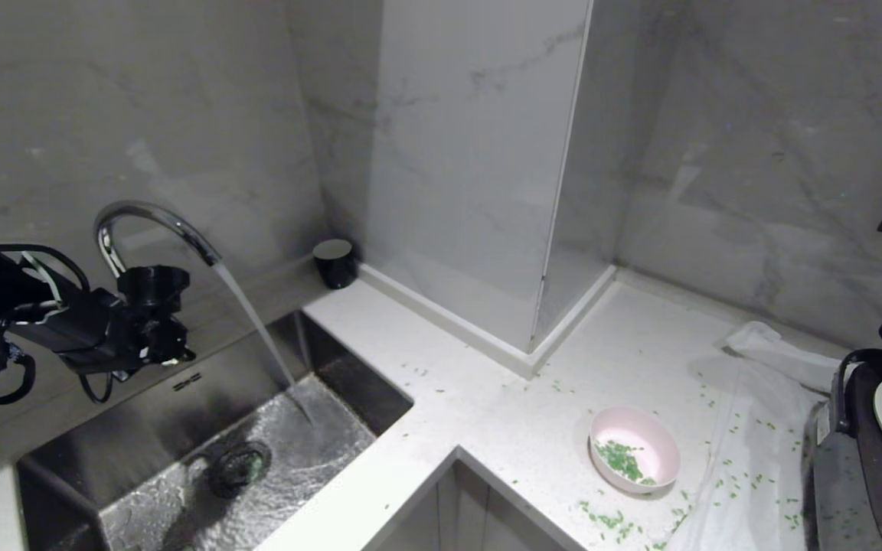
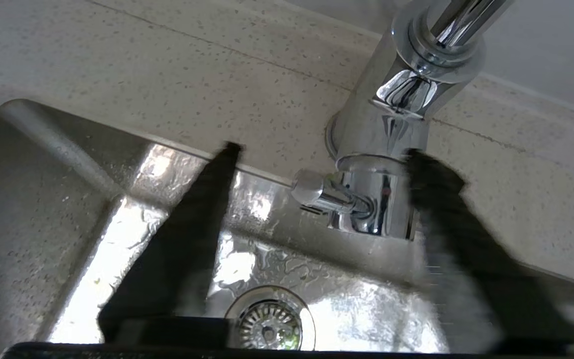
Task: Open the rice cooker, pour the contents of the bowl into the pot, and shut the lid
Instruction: Turn on the tap
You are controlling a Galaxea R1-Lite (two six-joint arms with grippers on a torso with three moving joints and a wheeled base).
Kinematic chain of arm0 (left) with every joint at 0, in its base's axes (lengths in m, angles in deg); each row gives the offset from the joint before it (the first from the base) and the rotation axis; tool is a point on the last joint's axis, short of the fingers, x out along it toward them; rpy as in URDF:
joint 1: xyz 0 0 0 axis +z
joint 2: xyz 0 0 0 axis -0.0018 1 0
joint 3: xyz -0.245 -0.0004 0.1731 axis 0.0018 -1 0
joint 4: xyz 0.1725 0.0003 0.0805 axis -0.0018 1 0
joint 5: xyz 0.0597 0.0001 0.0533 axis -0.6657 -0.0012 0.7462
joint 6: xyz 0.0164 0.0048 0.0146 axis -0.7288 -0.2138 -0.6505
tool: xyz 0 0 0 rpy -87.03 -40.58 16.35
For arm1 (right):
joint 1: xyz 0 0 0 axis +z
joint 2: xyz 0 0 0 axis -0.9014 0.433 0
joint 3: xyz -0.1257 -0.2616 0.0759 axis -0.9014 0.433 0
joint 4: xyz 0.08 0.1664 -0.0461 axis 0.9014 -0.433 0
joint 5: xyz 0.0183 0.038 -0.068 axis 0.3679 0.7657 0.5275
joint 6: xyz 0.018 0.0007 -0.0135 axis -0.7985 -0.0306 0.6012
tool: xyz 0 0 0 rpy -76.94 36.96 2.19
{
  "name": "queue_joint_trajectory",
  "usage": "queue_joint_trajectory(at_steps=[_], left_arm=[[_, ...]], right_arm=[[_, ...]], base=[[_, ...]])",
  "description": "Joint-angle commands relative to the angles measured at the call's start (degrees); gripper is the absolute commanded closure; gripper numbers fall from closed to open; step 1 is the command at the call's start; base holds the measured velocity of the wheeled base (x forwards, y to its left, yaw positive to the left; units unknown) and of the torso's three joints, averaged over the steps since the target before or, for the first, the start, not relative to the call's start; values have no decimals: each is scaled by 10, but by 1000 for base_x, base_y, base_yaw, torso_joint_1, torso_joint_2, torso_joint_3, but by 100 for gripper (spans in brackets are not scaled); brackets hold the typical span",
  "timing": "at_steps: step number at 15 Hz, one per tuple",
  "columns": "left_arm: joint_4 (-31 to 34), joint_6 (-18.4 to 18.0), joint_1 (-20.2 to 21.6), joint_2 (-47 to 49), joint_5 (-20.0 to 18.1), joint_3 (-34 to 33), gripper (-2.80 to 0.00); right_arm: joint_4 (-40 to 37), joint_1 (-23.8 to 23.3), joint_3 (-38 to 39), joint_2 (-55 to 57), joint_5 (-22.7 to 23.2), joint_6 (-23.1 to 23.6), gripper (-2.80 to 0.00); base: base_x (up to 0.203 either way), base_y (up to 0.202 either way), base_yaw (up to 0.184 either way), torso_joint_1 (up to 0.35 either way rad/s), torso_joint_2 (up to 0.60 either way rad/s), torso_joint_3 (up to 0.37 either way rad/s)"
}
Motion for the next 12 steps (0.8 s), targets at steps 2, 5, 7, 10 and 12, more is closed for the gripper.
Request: queue_joint_trajectory(at_steps=[2, 5, 7, 10, 12], left_arm=[[-2, 2, 2, 14, 2, 5, 0], [-3, 1, 10, 22, 2, 10, 0], [-2, -4, 16, 22, 1, 18, 0], [2, -10, 22, 21, 1, 29, 0], [3, -13, 23, 22, 0, 29, 0]], right_arm=[[0, 0, 0, -1, 0, 0, 0], [0, 0, 0, -1, 0, 0, 0], [0, 0, 0, -1, 0, 0, 0], [0, 0, 0, -1, 0, 0, 0], [0, 0, 0, -1, 0, 0, 0]], base=[[0, 0, 0, 0, 0, 0], [0, 0, 0, 0, 0, 0], [0, 0, 0, 0, 0, 0], [0, 0, 0, 0, 0, 0], [0, 0, 0, 0, 0, 0]])
